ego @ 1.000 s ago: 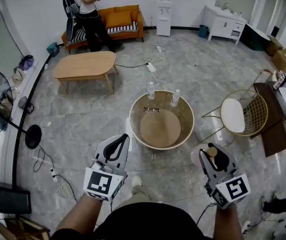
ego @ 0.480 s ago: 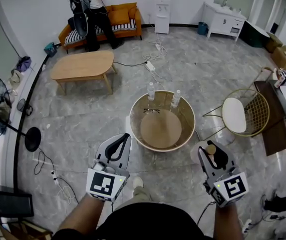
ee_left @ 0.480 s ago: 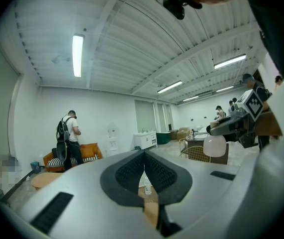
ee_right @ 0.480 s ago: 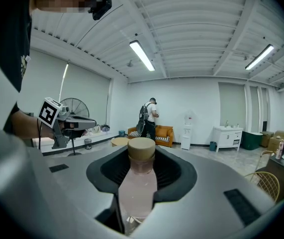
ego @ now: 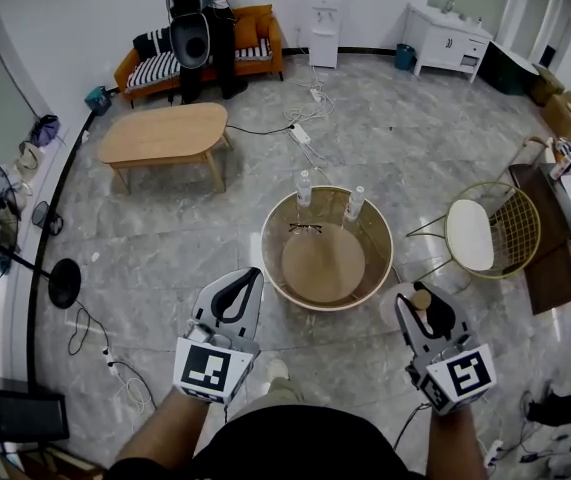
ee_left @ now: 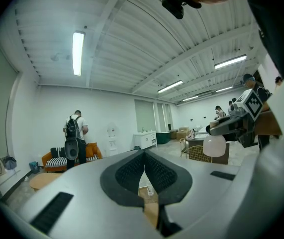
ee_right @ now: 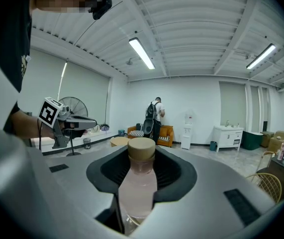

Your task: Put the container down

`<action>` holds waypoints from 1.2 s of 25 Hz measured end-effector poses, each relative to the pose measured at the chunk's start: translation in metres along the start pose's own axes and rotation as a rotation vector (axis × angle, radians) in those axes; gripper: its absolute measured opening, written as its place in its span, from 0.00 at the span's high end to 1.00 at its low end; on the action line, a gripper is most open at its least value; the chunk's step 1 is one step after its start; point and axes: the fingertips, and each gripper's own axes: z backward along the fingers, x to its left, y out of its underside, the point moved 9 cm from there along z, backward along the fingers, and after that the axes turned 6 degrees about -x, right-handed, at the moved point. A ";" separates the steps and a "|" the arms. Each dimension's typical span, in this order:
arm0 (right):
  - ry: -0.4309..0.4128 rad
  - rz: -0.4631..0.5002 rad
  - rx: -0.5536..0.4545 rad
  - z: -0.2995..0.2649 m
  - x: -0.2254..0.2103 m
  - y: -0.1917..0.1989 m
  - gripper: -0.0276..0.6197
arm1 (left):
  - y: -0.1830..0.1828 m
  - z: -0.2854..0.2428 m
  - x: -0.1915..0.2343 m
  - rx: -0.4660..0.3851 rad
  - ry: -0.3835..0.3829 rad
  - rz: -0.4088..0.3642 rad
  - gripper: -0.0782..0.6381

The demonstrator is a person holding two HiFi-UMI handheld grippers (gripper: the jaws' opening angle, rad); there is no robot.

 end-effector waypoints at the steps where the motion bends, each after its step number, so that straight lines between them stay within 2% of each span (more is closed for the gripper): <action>1: -0.001 -0.001 0.006 -0.004 0.001 -0.001 0.73 | 0.000 -0.002 0.004 -0.003 0.003 0.002 0.87; 5: -0.014 -0.010 0.054 -0.020 0.004 0.000 0.73 | 0.000 -0.010 0.023 -0.017 0.010 0.002 0.87; 12: -0.006 0.004 0.040 -0.055 0.020 -0.012 0.73 | 0.006 -0.016 0.067 -0.022 0.018 0.000 0.87; 19: 0.018 0.010 0.060 -0.089 0.032 -0.011 0.73 | 0.024 -0.037 0.100 -0.032 0.071 0.014 0.87; 24: 0.054 0.008 0.074 -0.103 0.044 -0.016 0.73 | 0.035 -0.048 0.120 -0.042 0.106 0.056 0.87; 30: 0.063 0.024 0.100 -0.104 0.052 -0.027 0.73 | 0.036 -0.057 0.126 -0.048 0.150 0.081 0.87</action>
